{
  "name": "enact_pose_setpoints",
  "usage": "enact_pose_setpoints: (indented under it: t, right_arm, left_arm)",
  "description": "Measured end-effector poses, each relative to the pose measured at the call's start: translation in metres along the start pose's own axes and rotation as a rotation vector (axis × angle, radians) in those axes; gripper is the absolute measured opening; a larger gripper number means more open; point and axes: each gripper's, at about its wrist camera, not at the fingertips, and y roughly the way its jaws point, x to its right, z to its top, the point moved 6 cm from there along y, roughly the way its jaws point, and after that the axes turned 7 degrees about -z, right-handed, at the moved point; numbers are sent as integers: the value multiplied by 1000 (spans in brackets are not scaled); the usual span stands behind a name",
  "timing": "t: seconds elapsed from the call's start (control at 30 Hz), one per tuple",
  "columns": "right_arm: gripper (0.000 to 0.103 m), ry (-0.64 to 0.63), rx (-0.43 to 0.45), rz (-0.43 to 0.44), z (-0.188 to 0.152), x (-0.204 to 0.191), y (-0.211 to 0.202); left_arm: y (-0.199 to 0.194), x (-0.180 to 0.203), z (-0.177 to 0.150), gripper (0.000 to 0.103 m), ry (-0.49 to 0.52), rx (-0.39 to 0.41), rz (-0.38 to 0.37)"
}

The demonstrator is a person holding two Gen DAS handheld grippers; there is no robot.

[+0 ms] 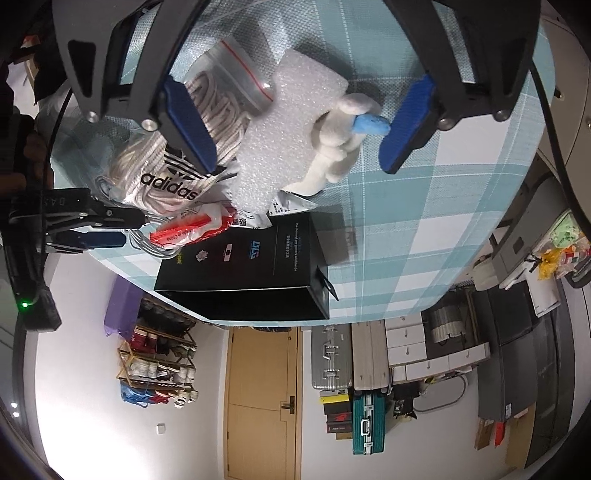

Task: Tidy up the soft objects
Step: 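Grasp the white foam piece with the left gripper while the right grasps the white cable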

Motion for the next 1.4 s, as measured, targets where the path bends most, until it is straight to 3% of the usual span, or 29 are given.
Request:
enact_pose_setpoints:
  t: [0.2, 0.33, 0.43, 0.47, 0.5, 0.77, 0.83, 0.87, 0.9, 1.2, 1.23, 1.3, 1.4]
  right_arm:
    - [69, -5, -20, 35, -2, -1, 8]
    - [57, -14, -31, 68, -3, -3, 10]
    - [48, -16, -35, 88, -4, -6, 9]
    - [46, -20, -36, 88, -4, -7, 9]
    - [46, -24, -34, 83, -5, -8, 8]
    - [43, -29, 7, 75, -6, -8, -3]
    - [43, -33, 11, 74, -6, -7, -5]
    - [43, -36, 12, 73, -6, -7, -5]
    - [43, -37, 11, 71, -6, -6, -5]
    - [43, -32, 22, 79, -7, -4, -7]
    - [43, -31, 22, 79, -7, -4, -7]
    - [43, -32, 24, 80, -7, -4, -7]
    - [43, -29, 30, 85, -7, -4, -9]
  left_arm:
    - [-2, 6, -1, 52, 16, -3, -25]
    - [-5, 8, 1, 36, 23, 8, -39]
    - [-6, 9, 1, 36, 18, 4, -49]
    - [-6, 9, 1, 25, 18, 5, -50]
    - [-7, 9, 2, 23, 17, 4, -55]
    - [-10, 7, 2, 23, 11, 7, -60]
    - [-8, 4, 0, 39, -12, -23, -61]
    - [-8, 3, -1, 55, -20, -29, -61]
    - [-8, 2, -1, 56, -23, -26, -65]
    - [-1, 5, -7, 56, -10, -56, -100]
    - [-1, 6, -7, 54, -4, -54, -95]
    - [0, 7, -9, 38, 5, -50, -85]
    - [-3, 5, -7, 37, -8, -36, -88]
